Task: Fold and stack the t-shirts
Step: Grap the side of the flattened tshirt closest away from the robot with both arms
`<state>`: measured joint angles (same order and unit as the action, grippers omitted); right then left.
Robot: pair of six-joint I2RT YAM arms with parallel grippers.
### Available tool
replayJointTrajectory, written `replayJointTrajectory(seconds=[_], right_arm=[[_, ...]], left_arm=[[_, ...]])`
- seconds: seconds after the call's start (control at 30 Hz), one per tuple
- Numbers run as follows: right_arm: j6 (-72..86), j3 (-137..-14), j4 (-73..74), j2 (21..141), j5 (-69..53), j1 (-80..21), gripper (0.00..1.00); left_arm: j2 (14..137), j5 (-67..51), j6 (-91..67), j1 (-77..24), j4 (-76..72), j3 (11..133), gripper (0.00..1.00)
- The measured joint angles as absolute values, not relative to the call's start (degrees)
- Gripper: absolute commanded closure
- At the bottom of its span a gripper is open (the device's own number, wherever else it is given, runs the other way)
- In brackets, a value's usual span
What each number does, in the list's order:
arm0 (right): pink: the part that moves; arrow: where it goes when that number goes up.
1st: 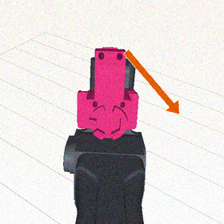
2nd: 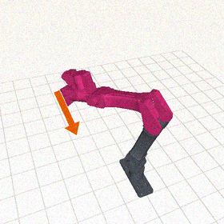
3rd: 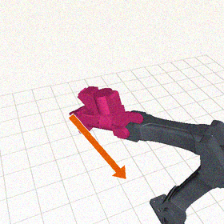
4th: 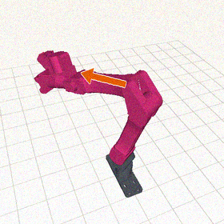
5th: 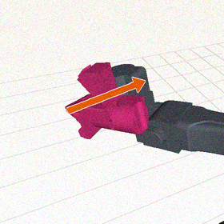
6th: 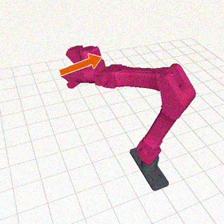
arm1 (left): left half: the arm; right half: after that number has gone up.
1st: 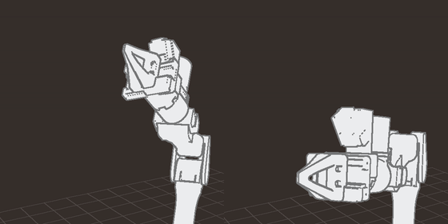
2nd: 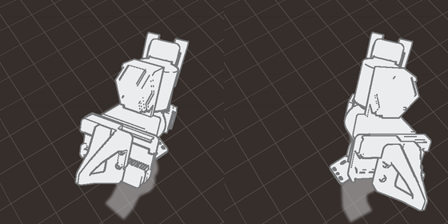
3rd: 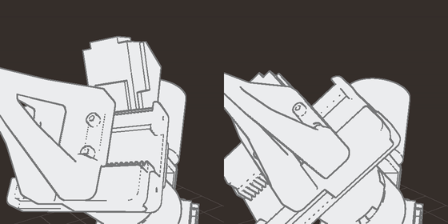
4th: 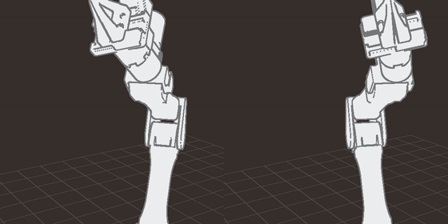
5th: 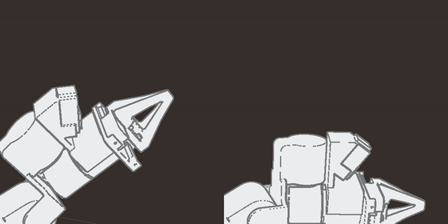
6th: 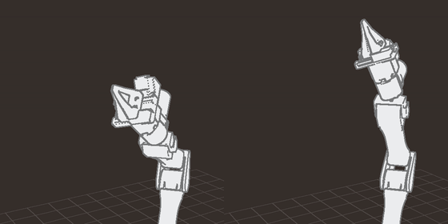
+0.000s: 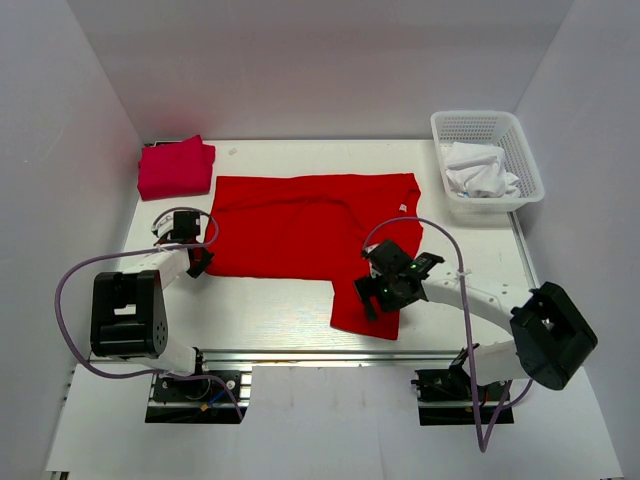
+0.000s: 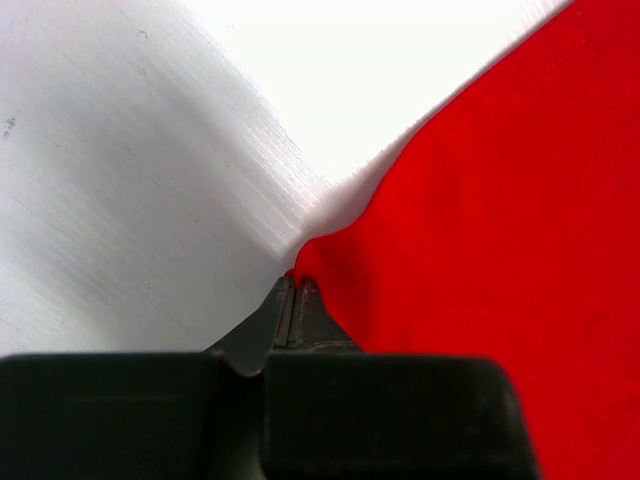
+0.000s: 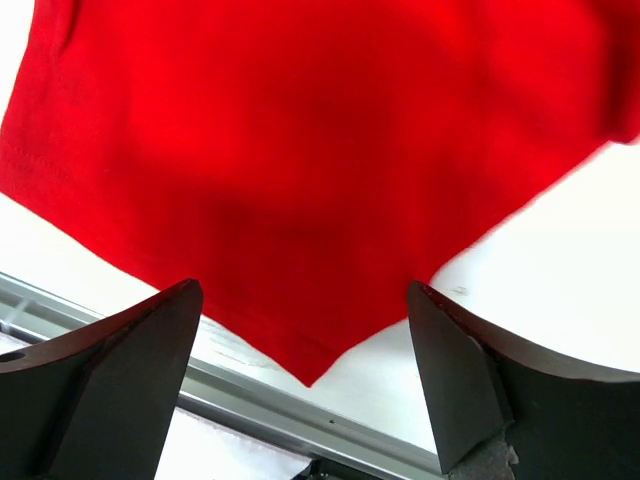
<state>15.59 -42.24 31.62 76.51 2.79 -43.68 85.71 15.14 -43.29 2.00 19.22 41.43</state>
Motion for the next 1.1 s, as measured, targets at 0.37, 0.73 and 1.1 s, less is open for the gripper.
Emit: replayJointTrajectory(seconds=[0.37,0.73,1.1], right_arm=[[16.2,-43.9,33.0,83.4,5.3,-53.6,0.21],[21.1,-46.9,34.2,87.0,9.8,-58.7,0.66],[22.4,-47.2,34.1,86.5,17.3,-58.1,1.0]], left_arm=[[85.4,14.7,-42.9,2.0,19.7,41.3,1.0],[85.1,14.3,-42.4,2.0,20.5,41.4,1.0],[82.8,13.5,-41.6,2.0,23.8,41.4,1.0]])
